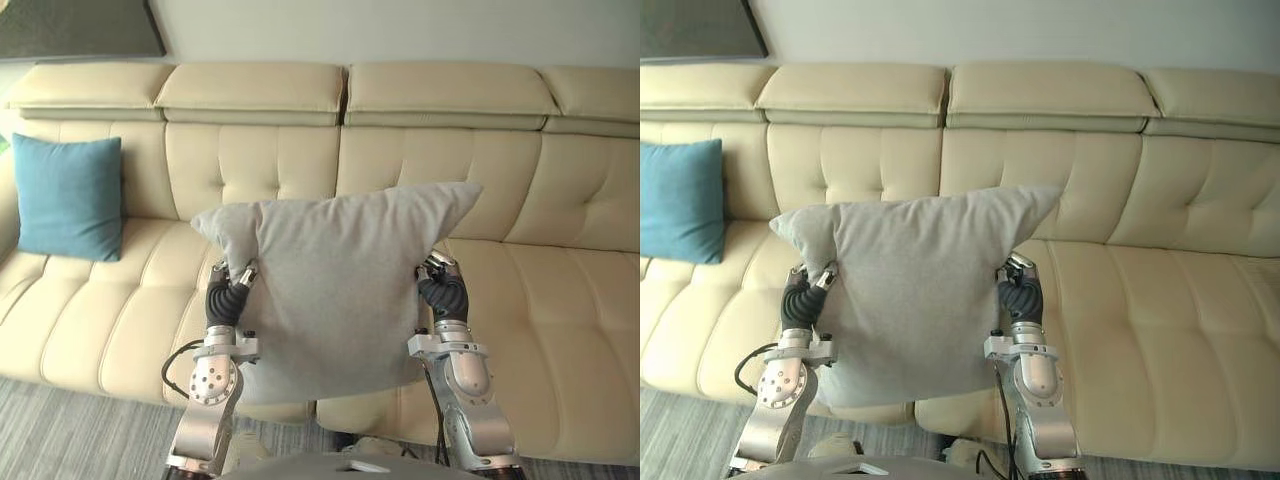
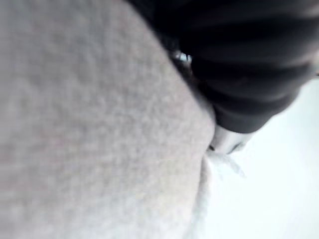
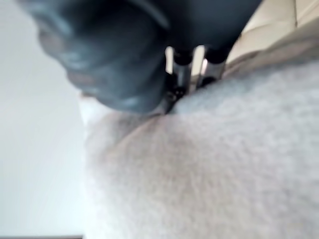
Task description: Pick up cushions and gather them together orderly.
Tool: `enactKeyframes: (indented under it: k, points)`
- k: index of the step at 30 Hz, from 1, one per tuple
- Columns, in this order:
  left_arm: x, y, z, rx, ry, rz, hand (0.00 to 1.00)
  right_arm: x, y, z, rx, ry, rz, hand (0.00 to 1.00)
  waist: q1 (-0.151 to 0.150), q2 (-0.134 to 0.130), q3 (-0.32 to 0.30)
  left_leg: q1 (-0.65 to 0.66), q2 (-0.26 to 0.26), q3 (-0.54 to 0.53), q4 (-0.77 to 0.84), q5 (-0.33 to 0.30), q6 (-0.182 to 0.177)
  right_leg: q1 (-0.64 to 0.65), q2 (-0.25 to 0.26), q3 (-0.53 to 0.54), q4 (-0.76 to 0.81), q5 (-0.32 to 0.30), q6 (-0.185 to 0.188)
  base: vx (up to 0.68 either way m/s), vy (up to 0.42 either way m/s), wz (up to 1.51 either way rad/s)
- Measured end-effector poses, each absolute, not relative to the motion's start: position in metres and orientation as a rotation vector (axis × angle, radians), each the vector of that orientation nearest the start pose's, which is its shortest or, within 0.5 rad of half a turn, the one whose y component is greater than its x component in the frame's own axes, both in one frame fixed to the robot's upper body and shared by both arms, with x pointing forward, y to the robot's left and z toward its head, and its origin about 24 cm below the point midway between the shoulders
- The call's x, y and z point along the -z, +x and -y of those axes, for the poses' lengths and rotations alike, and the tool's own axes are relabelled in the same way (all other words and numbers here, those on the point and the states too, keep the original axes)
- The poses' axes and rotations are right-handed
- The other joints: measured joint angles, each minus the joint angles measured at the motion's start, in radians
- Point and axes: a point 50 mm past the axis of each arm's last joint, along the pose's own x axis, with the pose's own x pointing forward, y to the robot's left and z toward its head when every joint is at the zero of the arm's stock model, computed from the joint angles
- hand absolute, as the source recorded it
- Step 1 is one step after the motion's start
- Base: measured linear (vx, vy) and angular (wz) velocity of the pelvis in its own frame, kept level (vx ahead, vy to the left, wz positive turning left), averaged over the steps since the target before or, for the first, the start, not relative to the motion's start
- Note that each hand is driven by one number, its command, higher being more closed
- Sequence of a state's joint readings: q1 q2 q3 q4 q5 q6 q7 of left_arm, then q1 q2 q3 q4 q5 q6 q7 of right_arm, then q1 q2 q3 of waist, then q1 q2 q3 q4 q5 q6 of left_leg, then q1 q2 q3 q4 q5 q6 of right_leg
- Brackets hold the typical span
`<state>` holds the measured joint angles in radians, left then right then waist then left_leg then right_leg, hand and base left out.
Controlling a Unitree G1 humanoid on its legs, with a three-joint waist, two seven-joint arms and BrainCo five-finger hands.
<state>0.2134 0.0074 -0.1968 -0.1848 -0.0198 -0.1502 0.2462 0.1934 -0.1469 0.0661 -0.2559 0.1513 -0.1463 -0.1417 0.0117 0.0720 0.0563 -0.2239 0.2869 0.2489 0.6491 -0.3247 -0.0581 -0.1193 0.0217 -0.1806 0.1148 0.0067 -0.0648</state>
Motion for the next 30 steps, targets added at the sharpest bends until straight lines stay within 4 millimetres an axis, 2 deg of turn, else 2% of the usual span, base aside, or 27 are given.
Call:
enactKeyframes:
  k: [1,2,3,5,10,15,17,19,21,23,25,26,27,29,30]
  points:
    - [-0.053,0.21,-0.127,-0.114,-0.073,0.126,1.0,-0.072,0.214,0.172,0.095,0.032,0.199,1.0,0.001,0.017,-0.01,0.005,-0.004,-0.013,-0.184,0.119,0.005,-0.005,0.008,0.018,-0.011,0.011,0.029,0.11,0.269,-0.74]
    - [-0.053,0.21,-0.127,-0.114,-0.074,0.126,1.0,-0.071,0.214,0.172,0.097,0.032,0.195,1.0,0.0,0.024,-0.014,0.006,-0.001,-0.025,-0.217,0.137,-0.036,-0.005,0.015,0.033,-0.024,0.018,0.046,0.09,0.299,-0.69]
    - [-0.051,0.209,-0.13,-0.113,-0.058,0.12,1.0,-0.063,0.214,0.17,0.111,0.059,0.163,1.0,-0.01,-0.007,-0.025,0.037,-0.034,-0.009,-0.272,0.138,-0.045,-0.002,-0.005,0.066,-0.061,0.046,0.076,0.06,0.226,-0.47]
    - [-0.048,0.207,-0.132,-0.114,-0.049,0.109,1.0,-0.054,0.212,0.165,0.129,0.099,0.127,1.0,-0.02,-0.052,-0.039,0.088,-0.093,0.058,-0.343,0.157,-0.022,-0.011,-0.052,0.13,-0.079,0.064,0.101,0.03,0.25,-0.57]
    - [-0.045,0.204,-0.134,-0.105,-0.059,0.092,1.0,-0.045,0.215,0.162,0.127,0.105,0.092,1.0,-0.023,-0.067,-0.045,0.121,-0.119,0.169,-0.354,0.135,-0.001,-0.042,-0.068,0.245,-0.103,0.106,0.126,-0.06,0.108,-0.65]
    - [-0.045,0.204,-0.134,-0.096,-0.067,0.091,1.0,-0.043,0.216,0.162,0.126,0.103,0.083,1.0,-0.032,-0.07,-0.043,0.106,-0.108,0.199,-0.316,0.112,0.002,-0.059,-0.065,0.283,-0.116,0.119,0.127,-0.08,-0.005,-0.29]
    - [-0.05,0.209,-0.134,-0.103,-0.066,0.114,1.0,-0.047,0.22,0.161,0.124,0.106,0.102,1.0,-0.024,-0.076,-0.036,0.085,-0.095,0.198,-0.281,0.1,0.004,-0.064,-0.056,0.285,-0.122,0.13,0.126,-0.09,-0.049,-0.05]
    - [-0.063,0.221,-0.133,-0.115,-0.062,0.176,1.0,-0.061,0.233,0.157,0.121,0.112,0.161,1.0,-0.014,-0.077,-0.015,0.042,-0.079,0.198,-0.236,0.089,0.011,-0.095,-0.055,0.288,-0.114,0.143,0.128,-0.14,-0.03,-0.08]
    - [-0.096,0.247,-0.131,-0.142,-0.053,0.322,1.0,-0.094,0.257,0.15,0.138,0.096,0.3,1.0,0.001,-0.075,0.007,-0.085,-0.055,0.196,-0.151,0.081,0.024,-0.2,-0.05,0.295,-0.089,0.174,0.134,-0.26,-0.023,-0.1]
    - [-0.117,0.262,-0.128,-0.165,-0.059,0.405,1.0,-0.117,0.269,0.145,0.153,0.091,0.388,1.0,0.015,-0.068,0.033,-0.143,-0.048,0.191,-0.113,0.076,0.033,-0.249,-0.05,0.298,-0.069,0.182,0.135,-0.24,-0.031,0.0]
    - [-0.154,0.293,-0.122,-0.189,-0.037,0.528,1.0,-0.159,0.29,0.139,0.203,0.083,0.537,1.0,0.023,-0.05,0.07,-0.254,-0.052,0.158,-0.068,0.08,0.043,-0.356,-0.063,0.27,0.008,0.176,0.135,-0.28,-0.03,0.36]
    - [-0.165,0.301,-0.122,-0.195,-0.026,0.56,1.0,-0.171,0.297,0.137,0.215,0.08,0.574,1.0,0.024,-0.051,0.072,-0.288,-0.055,0.152,-0.061,0.086,0.047,-0.39,-0.068,0.261,0.027,0.174,0.134,-0.32,-0.042,0.58]
    - [-0.19,0.318,-0.12,-0.218,-0.005,0.622,1.0,-0.199,0.309,0.136,0.262,0.07,0.658,1.0,0.022,-0.047,0.089,-0.353,-0.067,0.127,-0.053,0.103,0.051,-0.449,-0.082,0.236,0.057,0.173,0.134,-0.25,-0.042,0.53]
    - [-0.222,0.333,-0.118,-0.236,0.02,0.702,1.0,-0.236,0.318,0.134,0.332,0.08,0.763,1.0,0.023,-0.04,0.118,-0.419,-0.081,0.102,-0.058,0.131,0.053,-0.507,-0.098,0.201,0.083,0.172,0.131,-0.22,-0.069,0.56]
    - [-0.23,0.335,-0.119,-0.24,0.03,0.722,1.0,-0.244,0.32,0.133,0.343,0.08,0.788,1.0,0.023,-0.04,0.128,-0.428,-0.085,0.099,-0.066,0.137,0.06,-0.516,-0.105,0.195,0.085,0.174,0.13,-0.13,-0.072,0.47]
